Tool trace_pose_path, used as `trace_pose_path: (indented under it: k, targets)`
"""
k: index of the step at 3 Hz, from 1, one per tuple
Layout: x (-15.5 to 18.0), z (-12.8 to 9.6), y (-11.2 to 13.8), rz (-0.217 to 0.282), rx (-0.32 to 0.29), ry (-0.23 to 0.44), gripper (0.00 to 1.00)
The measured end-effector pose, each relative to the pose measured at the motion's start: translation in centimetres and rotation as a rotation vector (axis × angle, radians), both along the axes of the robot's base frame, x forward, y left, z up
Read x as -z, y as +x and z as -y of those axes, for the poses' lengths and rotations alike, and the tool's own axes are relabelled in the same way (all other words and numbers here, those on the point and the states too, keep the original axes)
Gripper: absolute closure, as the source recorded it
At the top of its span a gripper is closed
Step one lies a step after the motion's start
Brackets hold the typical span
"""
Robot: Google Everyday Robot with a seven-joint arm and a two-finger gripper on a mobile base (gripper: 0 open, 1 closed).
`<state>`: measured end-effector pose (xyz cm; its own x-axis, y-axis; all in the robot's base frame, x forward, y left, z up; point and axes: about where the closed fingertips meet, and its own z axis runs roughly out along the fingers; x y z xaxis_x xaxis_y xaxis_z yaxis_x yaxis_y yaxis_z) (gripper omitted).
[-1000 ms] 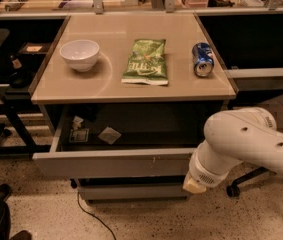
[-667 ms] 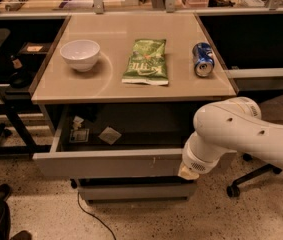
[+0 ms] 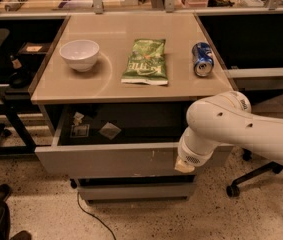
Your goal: Close top drawer
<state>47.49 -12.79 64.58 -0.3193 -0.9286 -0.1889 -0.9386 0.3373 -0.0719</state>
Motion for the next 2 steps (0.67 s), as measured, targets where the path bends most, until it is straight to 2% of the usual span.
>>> trace_pose_path:
  k: [2]
  targets:
    - [0.00,0.00,0.00,0.000,0.000,0.000,0.36]
